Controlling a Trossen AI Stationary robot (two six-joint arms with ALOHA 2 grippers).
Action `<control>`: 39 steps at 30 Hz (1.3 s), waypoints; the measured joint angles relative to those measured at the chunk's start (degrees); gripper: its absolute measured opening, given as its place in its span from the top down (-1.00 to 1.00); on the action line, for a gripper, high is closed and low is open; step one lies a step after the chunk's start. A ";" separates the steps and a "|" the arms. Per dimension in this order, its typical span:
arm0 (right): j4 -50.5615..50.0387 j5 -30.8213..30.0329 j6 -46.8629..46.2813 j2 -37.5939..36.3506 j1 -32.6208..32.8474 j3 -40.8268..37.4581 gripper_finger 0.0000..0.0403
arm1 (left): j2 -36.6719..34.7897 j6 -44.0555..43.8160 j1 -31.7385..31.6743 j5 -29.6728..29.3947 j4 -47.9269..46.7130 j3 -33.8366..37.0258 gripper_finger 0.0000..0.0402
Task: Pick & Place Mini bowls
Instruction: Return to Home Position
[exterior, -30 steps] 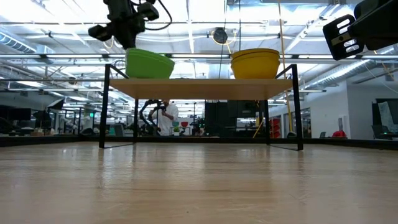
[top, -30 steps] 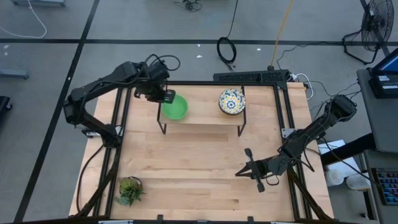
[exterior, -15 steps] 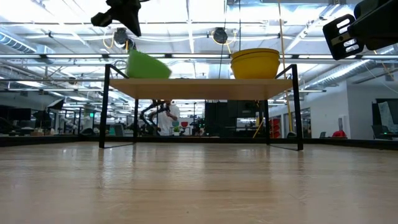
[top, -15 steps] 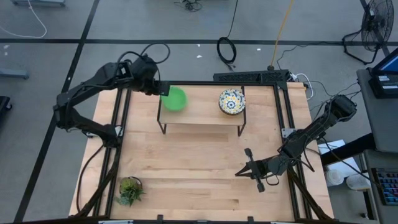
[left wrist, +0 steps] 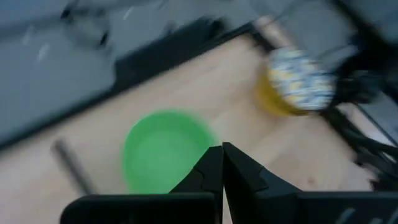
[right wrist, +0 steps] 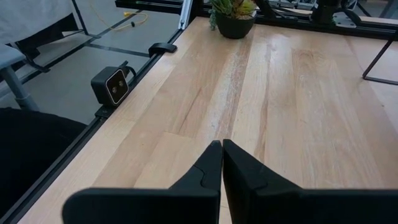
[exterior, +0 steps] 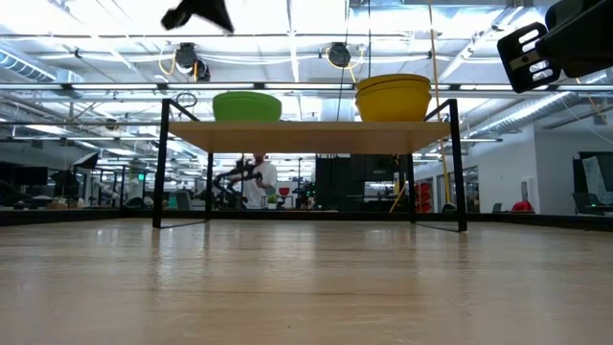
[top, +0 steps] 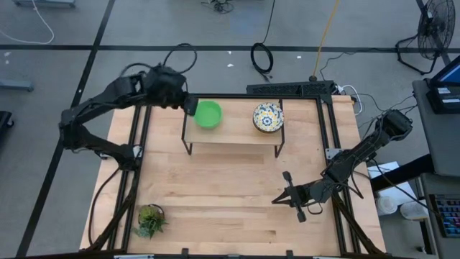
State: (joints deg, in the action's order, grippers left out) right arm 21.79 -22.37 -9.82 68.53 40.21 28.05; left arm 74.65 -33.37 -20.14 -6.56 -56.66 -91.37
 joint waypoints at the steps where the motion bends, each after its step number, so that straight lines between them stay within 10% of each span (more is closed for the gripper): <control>1: -0.03 0.00 0.00 0.00 0.02 0.00 0.99 | -0.70 2.20 2.18 -0.96 1.89 -0.04 0.97; 8: -2.81 0.17 -0.40 -4.19 2.05 -0.04 0.99 | -2.59 14.72 26.03 -18.97 6.54 2.69 0.97; 12: -6.48 0.02 0.14 -9.82 4.07 -0.10 0.99 | -7.17 9.74 37.34 -37.56 10.35 13.84 0.97; 15: -3.84 -0.04 2.52 -14.95 5.37 -3.20 0.99 | -12.64 3.71 42.84 -41.00 14.17 26.22 0.97; 24: 12.86 -10.43 9.08 -37.97 4.98 -23.00 1.00 | -30.44 7.48 47.19 -31.14 51.71 61.12 0.97; 36: -3.00 -13.28 13.63 -61.71 5.77 -26.64 1.00 | -42.54 23.36 43.60 -10.34 86.96 89.28 0.97; 39: -6.89 -11.09 13.59 -64.46 6.10 -26.69 1.00 | -45.97 23.39 43.81 -7.06 83.61 90.53 0.97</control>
State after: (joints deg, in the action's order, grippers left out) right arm 14.90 -33.46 3.76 4.07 46.30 1.37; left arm 28.68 -9.98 23.68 -13.62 26.95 -0.84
